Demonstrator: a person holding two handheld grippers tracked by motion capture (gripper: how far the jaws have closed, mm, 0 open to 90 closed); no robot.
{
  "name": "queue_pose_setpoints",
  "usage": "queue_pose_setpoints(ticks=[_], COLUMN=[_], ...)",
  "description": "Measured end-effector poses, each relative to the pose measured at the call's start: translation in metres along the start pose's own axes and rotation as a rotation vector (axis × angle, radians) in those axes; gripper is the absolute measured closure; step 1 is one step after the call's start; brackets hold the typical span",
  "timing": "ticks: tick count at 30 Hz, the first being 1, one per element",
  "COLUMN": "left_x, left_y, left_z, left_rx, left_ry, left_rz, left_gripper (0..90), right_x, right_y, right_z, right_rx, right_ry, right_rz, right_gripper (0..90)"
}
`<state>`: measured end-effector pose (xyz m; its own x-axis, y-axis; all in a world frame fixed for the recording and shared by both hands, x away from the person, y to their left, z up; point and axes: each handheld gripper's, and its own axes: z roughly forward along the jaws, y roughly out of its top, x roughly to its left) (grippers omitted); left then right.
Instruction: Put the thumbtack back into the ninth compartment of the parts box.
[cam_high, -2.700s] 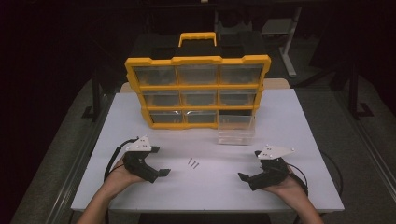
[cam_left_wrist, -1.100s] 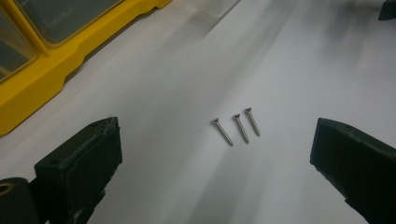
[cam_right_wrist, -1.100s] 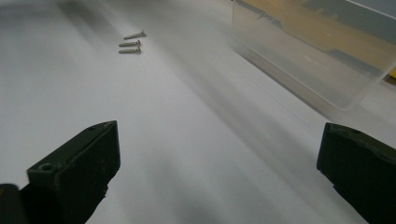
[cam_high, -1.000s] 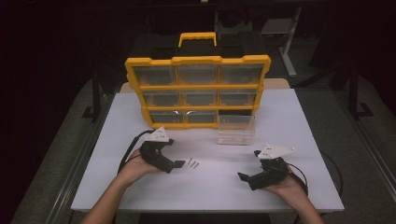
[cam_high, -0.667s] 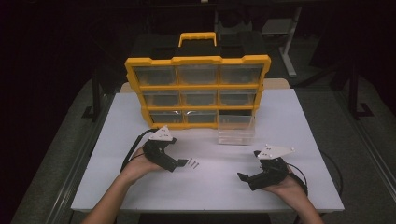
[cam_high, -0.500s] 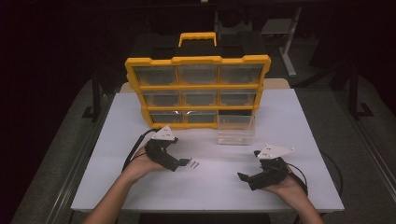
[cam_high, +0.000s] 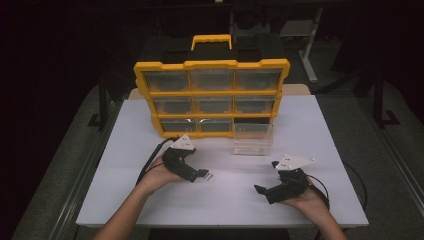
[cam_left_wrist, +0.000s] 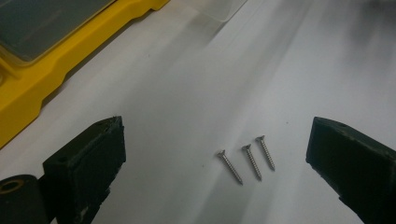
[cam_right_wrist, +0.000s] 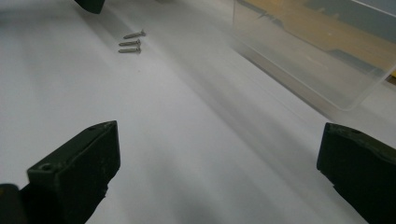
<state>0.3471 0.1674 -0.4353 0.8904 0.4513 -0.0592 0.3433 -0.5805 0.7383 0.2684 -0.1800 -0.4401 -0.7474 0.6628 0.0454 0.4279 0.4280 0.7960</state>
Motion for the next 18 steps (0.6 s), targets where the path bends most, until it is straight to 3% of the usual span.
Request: queue_pose_setpoints(ticks=[5, 7, 11, 18], left_x=[-0.0011, -0.0014, -0.0023, -0.0032], left_y=[0.0013, 0.0013, 0.0012, 0.0017], left_z=[0.0042, 0.0048, 0.0073, 0.0083], left_rx=[0.007, 0.009, 0.031, 0.046], left_ry=[-0.002, -0.002, 0.006, -0.001], left_rz=[-0.005, -0.003, -0.011, -0.026], left_gripper=[7.1, 14.3, 16.9, 32.7], right_x=[0.0001, 0.0002, 0.0004, 0.0002], right_y=[0.0001, 0.0001, 0.0003, 0.0003], right_z=[0.0000, 0.0004, 0.0005, 0.0004], right_rx=[-0.001, 0.003, 0.003, 0.003], right_ry=[0.002, 0.003, 0.003, 0.003], right_rz=[-0.001, -0.001, -0.002, -0.003], right_gripper=[0.0, 0.0, 0.0, 0.0])
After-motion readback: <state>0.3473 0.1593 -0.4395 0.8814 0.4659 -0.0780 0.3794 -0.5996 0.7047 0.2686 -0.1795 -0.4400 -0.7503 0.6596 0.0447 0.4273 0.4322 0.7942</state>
